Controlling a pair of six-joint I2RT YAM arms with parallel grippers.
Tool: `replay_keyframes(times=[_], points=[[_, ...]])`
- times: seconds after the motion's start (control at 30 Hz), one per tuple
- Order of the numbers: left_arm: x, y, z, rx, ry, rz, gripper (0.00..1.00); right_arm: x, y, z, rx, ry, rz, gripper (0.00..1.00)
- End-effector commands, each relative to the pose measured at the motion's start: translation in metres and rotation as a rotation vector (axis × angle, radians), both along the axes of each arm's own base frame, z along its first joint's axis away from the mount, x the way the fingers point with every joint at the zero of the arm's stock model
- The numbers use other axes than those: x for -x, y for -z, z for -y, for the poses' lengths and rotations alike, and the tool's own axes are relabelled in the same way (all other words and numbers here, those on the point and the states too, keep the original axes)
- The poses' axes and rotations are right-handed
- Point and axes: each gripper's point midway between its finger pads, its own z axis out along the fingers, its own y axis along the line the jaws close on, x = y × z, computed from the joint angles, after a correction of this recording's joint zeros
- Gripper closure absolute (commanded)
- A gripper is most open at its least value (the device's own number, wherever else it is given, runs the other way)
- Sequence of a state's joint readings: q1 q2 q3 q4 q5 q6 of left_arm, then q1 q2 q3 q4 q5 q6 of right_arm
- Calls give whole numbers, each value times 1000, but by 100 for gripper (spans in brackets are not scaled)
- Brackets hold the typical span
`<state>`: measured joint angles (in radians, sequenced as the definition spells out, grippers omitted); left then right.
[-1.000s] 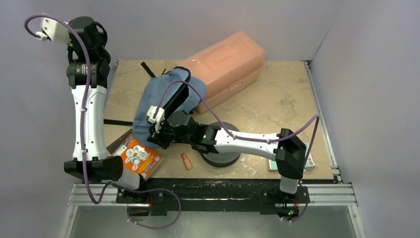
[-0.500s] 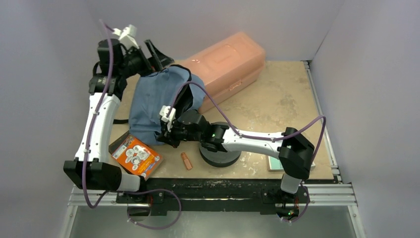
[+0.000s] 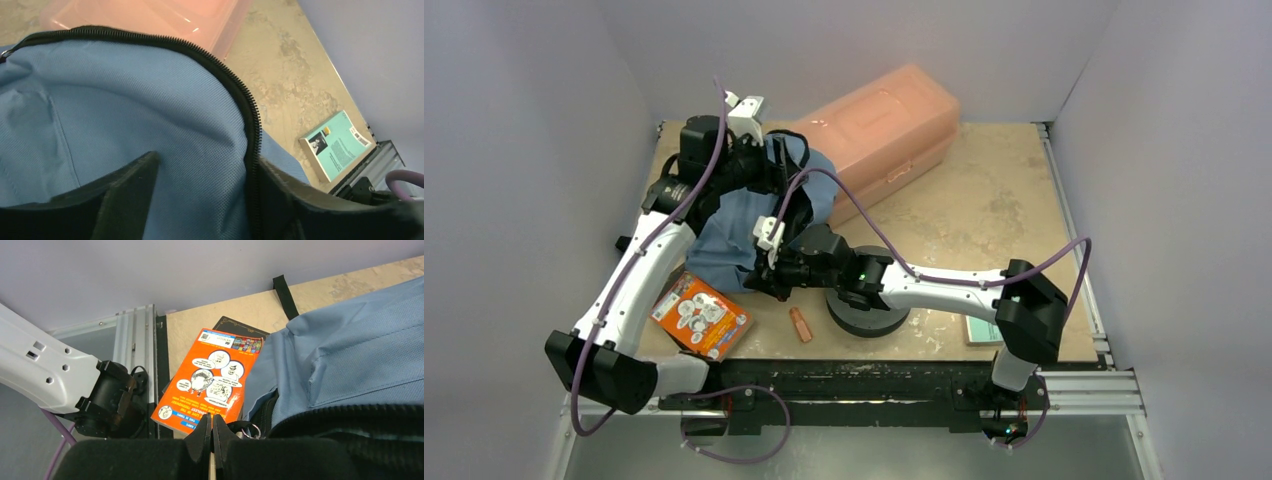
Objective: Pack the student bag
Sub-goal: Unzip the student bag at the center of the board.
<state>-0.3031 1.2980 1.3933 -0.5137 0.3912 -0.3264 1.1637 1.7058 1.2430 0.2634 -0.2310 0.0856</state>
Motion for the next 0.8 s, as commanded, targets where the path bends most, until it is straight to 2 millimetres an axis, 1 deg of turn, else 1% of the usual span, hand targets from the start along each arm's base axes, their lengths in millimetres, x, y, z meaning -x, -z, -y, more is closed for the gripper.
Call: replay_keyframes(times=[0.0, 0.03, 0.07, 0.13, 0.17, 0.23, 0.3, 0.33, 0.4, 0.43, 0.47, 0.53, 0.57, 0.6, 0.67, 0.7, 0.77], points=[[-1, 5, -22, -112, -61, 66, 45, 2, -39, 2, -93, -19, 51, 100], [0, 6, -26, -130, -72, 64, 54, 3, -40, 2, -95, -21, 51, 100], [0, 7, -33, -159, -103, 61, 68, 3, -41, 2, -98, -21, 51, 100], [-2, 5, -55, -247, -184, 70, 80, 4, -42, 2, -103, -25, 52, 100], [-4, -2, -66, -295, -227, 94, 88, 6, -43, 1, -112, -27, 50, 100], [-9, -16, -87, -377, -300, 162, 100, 7, -39, -2, -124, -21, 29, 99], [-17, -40, -107, -408, -412, 250, 100, 10, -34, -10, -156, -19, -10, 97], [-22, -51, -113, -419, -445, 286, 100, 13, -34, -15, -185, -26, -33, 92], [-34, -68, -117, -462, -455, 351, 100, 16, -37, -24, -221, -40, -78, 76], [-40, -74, -119, -494, -454, 373, 100, 16, -42, -24, -238, -37, -107, 65], [-46, -80, -122, -537, -457, 403, 100, 14, -51, -19, -264, -28, -123, 55], [-60, -88, -131, -645, -472, 477, 100, 7, -70, -8, -280, -4, -138, 40], [-67, -90, -137, -718, -477, 516, 100, 3, -73, -3, -257, 13, -146, 33], [-75, -99, -144, -777, -504, 574, 100, -2, -74, 3, -224, 37, -149, 28], [-86, -113, -159, -893, -559, 642, 100, -16, -67, 19, -173, 112, -166, 26], [-90, -117, -162, -919, -549, 655, 100, -19, -63, 30, -161, 128, -187, 26], [-97, -124, -158, -934, -485, 701, 100, -22, -55, 51, -156, 153, -208, 25]])
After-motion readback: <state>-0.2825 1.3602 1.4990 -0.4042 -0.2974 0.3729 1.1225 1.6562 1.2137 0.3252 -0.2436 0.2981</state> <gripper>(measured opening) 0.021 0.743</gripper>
